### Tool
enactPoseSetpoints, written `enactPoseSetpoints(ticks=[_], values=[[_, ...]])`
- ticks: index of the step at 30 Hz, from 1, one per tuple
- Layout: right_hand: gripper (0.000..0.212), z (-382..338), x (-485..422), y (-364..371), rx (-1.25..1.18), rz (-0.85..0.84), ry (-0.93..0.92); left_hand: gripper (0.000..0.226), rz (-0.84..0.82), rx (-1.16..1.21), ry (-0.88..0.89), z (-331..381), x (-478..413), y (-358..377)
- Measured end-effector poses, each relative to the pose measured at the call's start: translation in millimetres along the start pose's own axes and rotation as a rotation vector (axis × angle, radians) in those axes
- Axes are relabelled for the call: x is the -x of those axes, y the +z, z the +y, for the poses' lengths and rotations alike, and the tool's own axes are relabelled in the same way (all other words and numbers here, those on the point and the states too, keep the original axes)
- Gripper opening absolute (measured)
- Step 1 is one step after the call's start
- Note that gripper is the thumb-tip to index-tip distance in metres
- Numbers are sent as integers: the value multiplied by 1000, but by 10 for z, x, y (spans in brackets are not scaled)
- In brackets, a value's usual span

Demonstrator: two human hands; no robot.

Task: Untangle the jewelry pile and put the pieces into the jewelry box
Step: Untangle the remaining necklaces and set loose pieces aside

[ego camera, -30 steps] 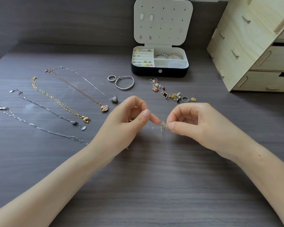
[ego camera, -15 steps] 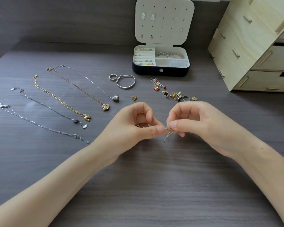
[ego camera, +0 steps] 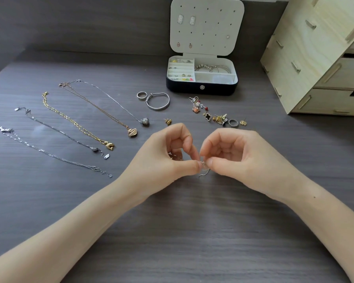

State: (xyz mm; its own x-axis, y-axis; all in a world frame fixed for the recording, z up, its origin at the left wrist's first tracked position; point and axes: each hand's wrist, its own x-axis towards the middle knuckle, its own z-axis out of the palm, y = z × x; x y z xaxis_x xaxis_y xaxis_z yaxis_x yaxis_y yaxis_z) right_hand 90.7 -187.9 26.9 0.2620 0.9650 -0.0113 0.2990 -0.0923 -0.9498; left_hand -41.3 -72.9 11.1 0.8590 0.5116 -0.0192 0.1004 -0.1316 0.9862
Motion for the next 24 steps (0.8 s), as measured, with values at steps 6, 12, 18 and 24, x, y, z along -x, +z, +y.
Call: enactPoseSetpoints(ticks=[6,12,18,24], values=[[24,-8,14,-1,29,0,-96,24,4,19,-40,17,-7,-23],[21,11,22,-44,27,12,-94,21,25,39,-79,-10,-26,-39],[22,21,19,-57,23,22,-61,10,65,-85,-16,-64,-42,-38],[20,12,1,-48,8,64,-50,14,1,-266,62,-48,-8,-40]])
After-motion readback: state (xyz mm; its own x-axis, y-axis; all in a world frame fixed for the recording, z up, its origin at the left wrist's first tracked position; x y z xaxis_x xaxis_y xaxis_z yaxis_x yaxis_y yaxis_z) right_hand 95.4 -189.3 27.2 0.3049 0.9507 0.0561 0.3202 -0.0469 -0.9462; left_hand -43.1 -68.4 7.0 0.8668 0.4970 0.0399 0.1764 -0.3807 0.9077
